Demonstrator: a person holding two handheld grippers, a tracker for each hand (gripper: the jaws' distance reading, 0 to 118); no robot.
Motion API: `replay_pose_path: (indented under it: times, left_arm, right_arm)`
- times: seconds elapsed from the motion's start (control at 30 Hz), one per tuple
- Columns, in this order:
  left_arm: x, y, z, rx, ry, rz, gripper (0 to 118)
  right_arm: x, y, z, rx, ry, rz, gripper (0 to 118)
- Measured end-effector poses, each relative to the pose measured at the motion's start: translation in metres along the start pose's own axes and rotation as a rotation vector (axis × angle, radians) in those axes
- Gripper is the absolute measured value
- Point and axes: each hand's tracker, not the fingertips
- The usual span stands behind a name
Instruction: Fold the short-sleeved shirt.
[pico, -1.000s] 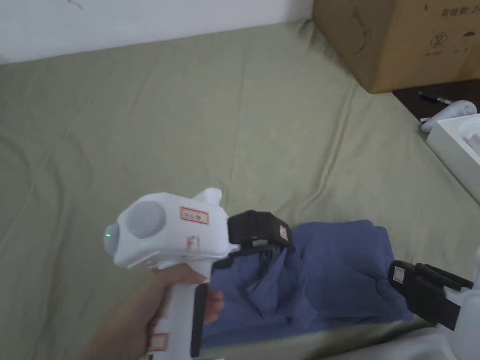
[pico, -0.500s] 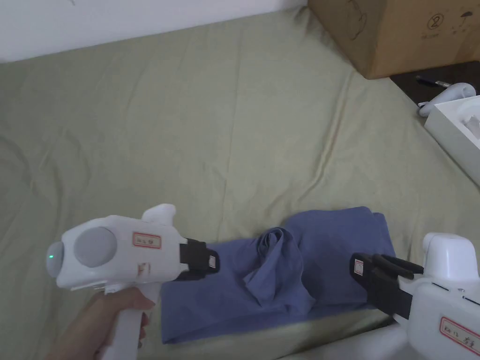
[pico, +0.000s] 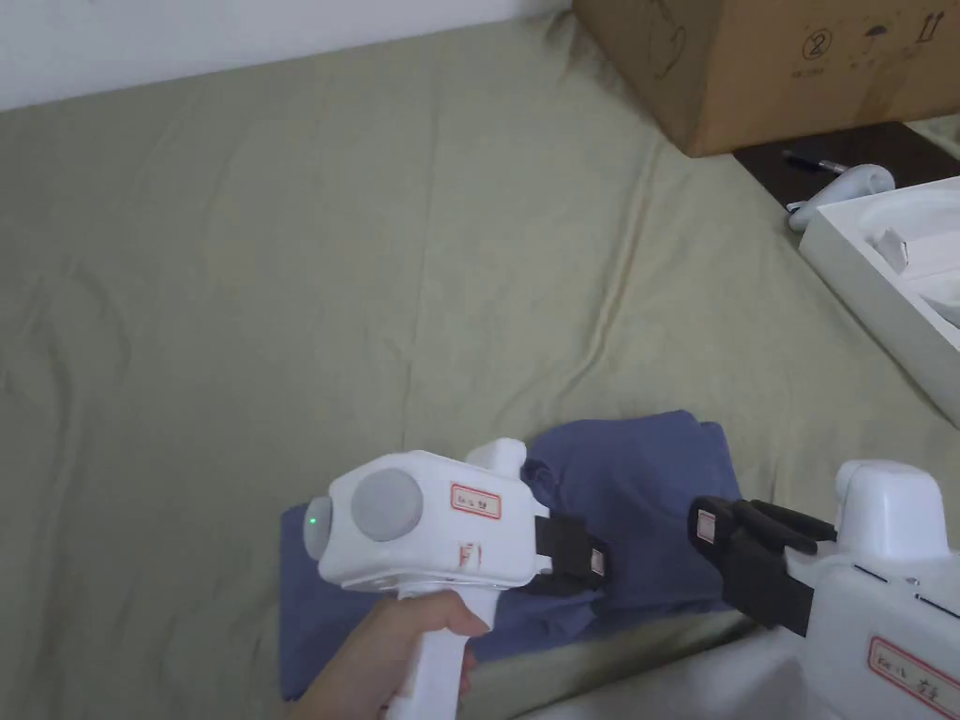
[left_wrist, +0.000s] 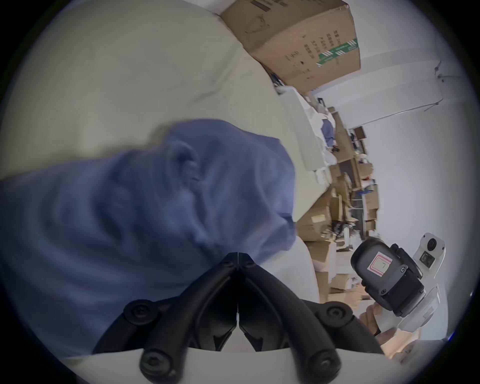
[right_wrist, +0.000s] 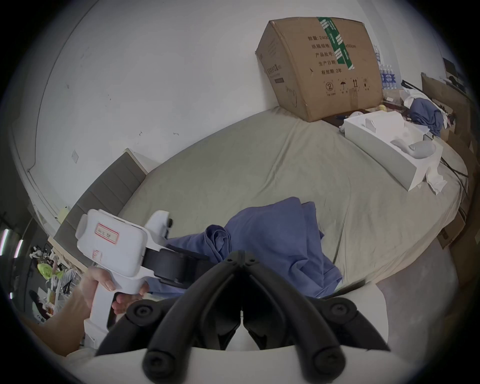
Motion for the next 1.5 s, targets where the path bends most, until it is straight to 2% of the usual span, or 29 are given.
replay_pose_path:
  times: [0.07, 0.27, 0.33, 0.37, 0.4, 0.47, 0.53, 0.63, 0.67, 0.77, 0.8, 0.9, 1.0, 1.17, 1.27, 1.3, 1.33, 1.37, 1.4, 1.43, 1.5]
  left_arm:
    - [0.004, -0.005, 0.001, 0.004, 0.067, -0.005, 0]
    - [-0.018, -0.022, 0.078, 0.128, -0.016, 0.021, 0]
    - [-0.036, -0.031, 0.114, 0.198, 0.023, 0.043, 6]
    - [-0.046, -0.035, 0.129, 0.229, 0.036, 0.040, 26]
    - [-0.069, -0.039, 0.149, 0.261, 0.041, 0.062, 54]
    - [-0.101, -0.051, 0.178, 0.294, 0.065, 0.147, 118]
    - [-0.124, -0.065, 0.201, 0.334, 0.108, 0.235, 116]
    - [-0.159, -0.071, 0.228, 0.438, 0.017, 0.308, 116]
    - [-0.144, -0.076, 0.228, 0.444, -0.027, 0.337, 116]
    - [-0.154, -0.075, 0.216, 0.400, -0.167, 0.387, 116]
    - [-0.195, -0.068, 0.213, 0.382, -0.184, 0.395, 116]
    - [-0.203, -0.055, 0.185, 0.289, -0.170, 0.334, 116]
    - [-0.185, -0.049, 0.165, 0.227, -0.150, 0.244, 116]
    - [-0.210, -0.017, 0.158, 0.220, -0.254, 0.254, 115]
    - [-0.191, -0.016, 0.141, 0.210, -0.268, 0.237, 112]
    - [-0.189, -0.014, 0.141, 0.204, -0.263, 0.227, 102]
    - [-0.183, -0.017, 0.138, 0.202, -0.244, 0.220, 78]
    - [-0.185, -0.018, 0.139, 0.209, -0.188, 0.221, 18]
    - [-0.193, -0.021, 0.139, 0.205, -0.119, 0.249, 8]
    - [-0.204, -0.023, 0.133, 0.158, -0.116, 0.294, 8]
    - [-0.225, -0.027, 0.138, 0.177, -0.307, 0.392, 8]
  right_arm:
    - [-0.003, 0.002, 0.003, 0.010, 0.007, 0.004, 0]
    - [-0.020, 0.004, 0.007, 0.034, -0.005, 0.106, 0]
    - [-0.026, 0.004, 0.005, 0.034, -0.002, 0.120, 0]
    - [-0.030, 0.003, 0.004, 0.032, -0.017, 0.141, 0]
    - [-0.034, 0.005, 0.002, 0.022, -0.023, 0.141, 0]
    - [-0.038, 0.005, 0.000, 0.031, -0.008, 0.118, 0]
    - [-0.042, 0.006, -0.003, 0.029, 0.020, 0.101, 0]
    - [-0.050, 0.008, -0.012, 0.012, 0.031, 0.111, 0]
    - [-0.053, 0.008, -0.015, 0.005, 0.025, 0.122, 0]
    - [-0.061, 0.008, -0.023, -0.016, 0.021, 0.130, 0]
    - [-0.062, 0.008, -0.025, -0.022, 0.028, 0.124, 0]
    - [-0.069, 0.008, -0.029, -0.036, 0.034, 0.111, 0]
    - [-0.075, 0.009, -0.030, -0.047, 0.027, 0.127, 0]
    - [-0.079, 0.011, -0.031, -0.065, 0.029, 0.153, 0]
    - [-0.082, 0.012, -0.032, -0.073, 0.029, 0.165, 0]
    - [-0.083, 0.013, -0.031, -0.070, 0.029, 0.168, 0]
    - [-0.083, 0.014, -0.030, -0.068, 0.032, 0.168, 0]
    - [-0.083, 0.015, -0.029, -0.065, 0.033, 0.167, 0]
    - [-0.084, 0.016, -0.028, -0.061, 0.031, 0.167, 0]
    - [-0.085, 0.016, -0.027, -0.054, 0.023, 0.168, 0]
    - [-0.085, 0.017, -0.025, -0.045, 0.018, 0.170, 0]
